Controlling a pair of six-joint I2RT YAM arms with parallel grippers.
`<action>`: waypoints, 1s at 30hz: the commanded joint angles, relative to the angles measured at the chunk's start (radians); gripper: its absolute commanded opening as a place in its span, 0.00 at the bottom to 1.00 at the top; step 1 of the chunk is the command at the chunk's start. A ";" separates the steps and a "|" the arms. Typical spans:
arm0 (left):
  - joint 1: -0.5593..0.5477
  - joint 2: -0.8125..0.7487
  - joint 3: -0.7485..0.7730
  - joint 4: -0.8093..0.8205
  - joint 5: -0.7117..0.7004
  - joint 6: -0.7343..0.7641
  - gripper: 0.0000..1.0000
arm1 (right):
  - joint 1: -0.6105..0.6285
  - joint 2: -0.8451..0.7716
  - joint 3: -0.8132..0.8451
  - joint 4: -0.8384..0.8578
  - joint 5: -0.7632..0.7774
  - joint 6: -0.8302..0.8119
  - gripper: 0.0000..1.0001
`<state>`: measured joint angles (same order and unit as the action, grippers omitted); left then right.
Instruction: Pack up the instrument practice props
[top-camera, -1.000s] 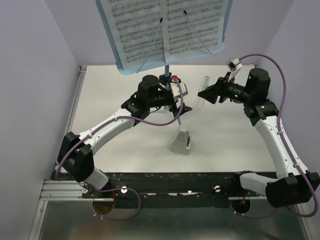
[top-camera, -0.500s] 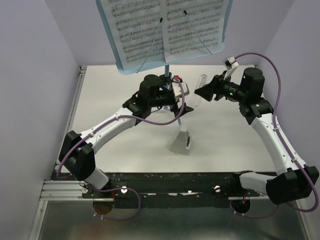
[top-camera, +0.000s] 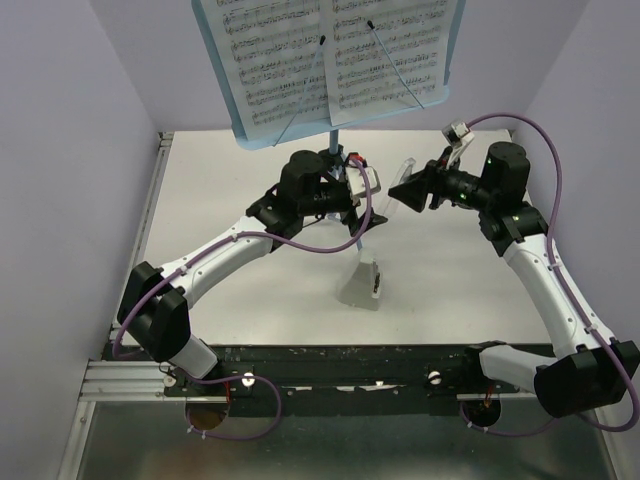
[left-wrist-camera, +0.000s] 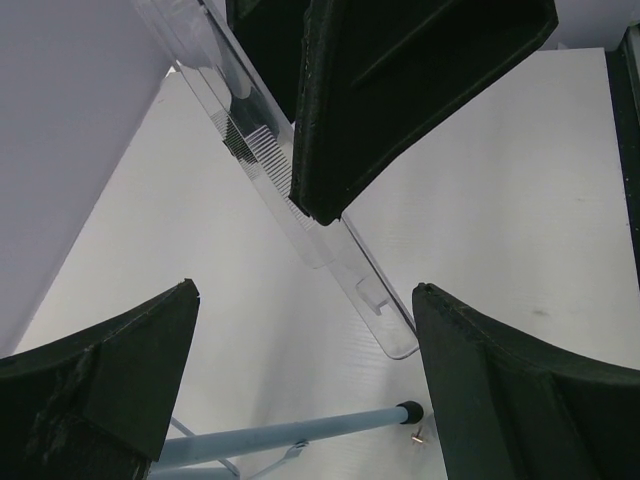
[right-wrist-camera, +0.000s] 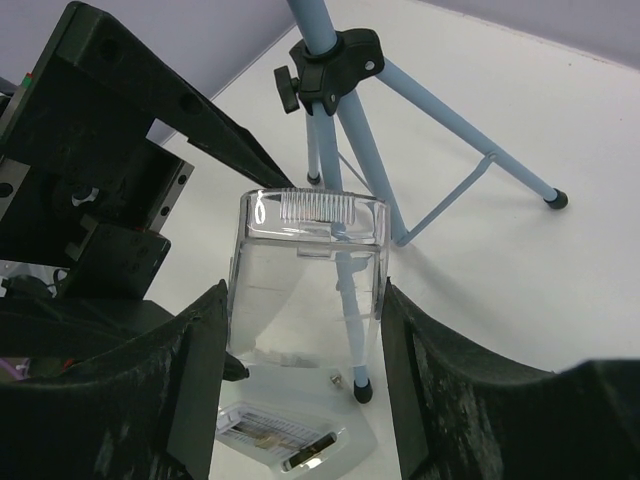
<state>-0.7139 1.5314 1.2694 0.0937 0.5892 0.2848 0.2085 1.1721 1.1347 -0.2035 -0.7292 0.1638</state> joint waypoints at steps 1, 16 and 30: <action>0.001 -0.024 -0.007 0.001 -0.071 0.022 0.97 | 0.006 -0.023 -0.012 -0.013 -0.068 -0.001 0.00; 0.001 -0.039 -0.030 0.011 -0.146 0.045 0.96 | 0.006 -0.028 -0.016 -0.043 -0.093 -0.035 0.00; 0.022 -0.060 -0.010 -0.168 -0.030 0.222 0.99 | -0.038 -0.022 0.010 -0.063 -0.035 -0.082 0.00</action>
<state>-0.7147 1.5204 1.2469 0.0658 0.4931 0.3496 0.2005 1.1610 1.1149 -0.2325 -0.7525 0.1219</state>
